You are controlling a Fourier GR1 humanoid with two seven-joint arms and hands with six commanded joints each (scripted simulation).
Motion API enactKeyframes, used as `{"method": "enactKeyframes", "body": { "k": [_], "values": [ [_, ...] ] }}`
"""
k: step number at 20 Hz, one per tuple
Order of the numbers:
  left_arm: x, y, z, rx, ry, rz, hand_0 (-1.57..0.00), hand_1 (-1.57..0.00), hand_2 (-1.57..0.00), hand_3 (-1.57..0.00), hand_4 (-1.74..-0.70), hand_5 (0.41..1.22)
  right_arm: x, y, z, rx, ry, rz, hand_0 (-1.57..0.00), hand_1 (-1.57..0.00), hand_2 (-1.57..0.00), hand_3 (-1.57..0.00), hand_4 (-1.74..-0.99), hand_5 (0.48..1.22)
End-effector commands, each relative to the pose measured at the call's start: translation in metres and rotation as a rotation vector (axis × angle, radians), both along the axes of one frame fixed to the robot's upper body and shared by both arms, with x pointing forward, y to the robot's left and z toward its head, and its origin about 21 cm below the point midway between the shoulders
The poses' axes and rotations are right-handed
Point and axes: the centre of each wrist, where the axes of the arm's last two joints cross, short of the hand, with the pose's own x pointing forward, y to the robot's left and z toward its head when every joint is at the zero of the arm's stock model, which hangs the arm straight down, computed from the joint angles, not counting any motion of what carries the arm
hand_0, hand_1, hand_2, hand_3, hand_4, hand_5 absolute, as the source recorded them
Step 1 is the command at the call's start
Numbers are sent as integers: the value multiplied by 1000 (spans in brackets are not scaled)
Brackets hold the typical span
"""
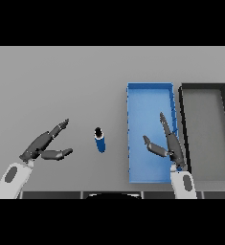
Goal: Pick up the blue pipe and place it into the blue bin.
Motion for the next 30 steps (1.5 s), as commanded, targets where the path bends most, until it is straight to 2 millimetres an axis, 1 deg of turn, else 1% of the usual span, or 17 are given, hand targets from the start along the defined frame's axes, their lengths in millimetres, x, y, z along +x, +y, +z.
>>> {"method": "enactKeyframes", "body": {
  "k": [1, 2, 7, 8, 9, 11, 12, 14, 16, 17, 19, 21, 24, 26, 28, 29, 30],
  "values": [
    [-4, -7, -3, 0, 10, -33, 1, 1, 1, 1, -1141, 503, 1, -2, 0, 0, 3, -2, 1, 1, 1, 1, -1208, 611],
    [-4, -17, -5, -5, 20, -58, 1, 1, 1, 1, -1158, 497, -1, -5, 1, -4, 3, -7, 1, 1, 1, 1, -1208, 612],
    [-10, -51, -24, 18, 3, -108, 1, 1, 1, 1, -1186, 466, -10, 1, 4, 15, -4, 3, 1, 1, 1, 1, -1223, 619],
    [-8, -56, -22, 14, -6, -117, 1, 1, 1, 1, -1186, 464, -8, 3, 4, 19, 8, -3, 1, 1, 1, 1, -1223, 620],
    [-6, -62, -27, 16, 10, -116, 1, 1, 1, 1, -1189, 463, -8, 5, 6, 27, 7, -4, 1, 1, 1, 1, -1228, 621],
    [-1, -76, -35, 3, 32, -118, 1, 1, 1, 1, -1200, 467, -7, 3, 6, 10, 13, -16, 1, 1, 1, 1, -1231, 623],
    [1, -78, -41, 2, 54, -116, 1, 1, 1, 1, -1206, 468, -9, -1, 5, 13, 11, -24, 1, 1, 1, 1, -1229, 622],
    [8, -90, -47, -16, 71, -120, 1, 1, 1, 1, -1191, 467, -12, 2, 3, 25, 3, -9, 1, 1, 1, 1, -1223, 618],
    [13, -99, -51, -33, 76, -137, 1, 1, 1, 1, -1186, 469, -13, -2, 2, 14, 13, -26, 1, 1, 1, 1, -1212, 610],
    [15, -108, -55, -19, 78, -146, 1, 1, 1, 1, -1172, 464, -13, -3, 2, 11, 15, -22, 1, 1, 1, 1, -1208, 608],
    [21, -113, -60, 16, 61, -153, 1, 1, 1, 1, -1136, 459, -11, -5, 6, 16, 7, -30, 1, 1, 1, 1, -1204, 607],
    [25, -127, -60, -28, 64, -177, 1, 1, 1, 1, -1153, 479, -14, -1, 5, 18, 5, -29, 1, 1, 1, 1, -1202, 606],
    [27, -136, -67, -94, 64, -182, 1, 1, -1, 1, -1215, 533, -10, -7, 5, 24, 23, -40, 1, 1, 1, 1, -1206, 606],
    [29, -141, -65, -136, 56, -163, 1, -40, -110, -43, -1267, 585, -13, -5, 4, 13, 7, -35, 1, 1, 1, 1, -1196, 603],
    [29, -144, -69, -137, 75, -146, -100, -265, -357, -215, -1317, 651, -10, -6, 5, 18, 20, -33, 1, 1, 1, 1, -1198, 605],
    [29, -147, -68, -171, 89, -141, -289, -458, -539, -486, -1342, 765, -11, -7, 5, 24, 23, -32, 1, 1, 1, 1, -1199, 605],
    [28, -148, -72, -181, 103, -130, -504, -677, -733, -703, -1416, 856, -13, -7, 1, 26, 21, -32, 1, 1, 1, 1, -1196, 604]
  ]
}}
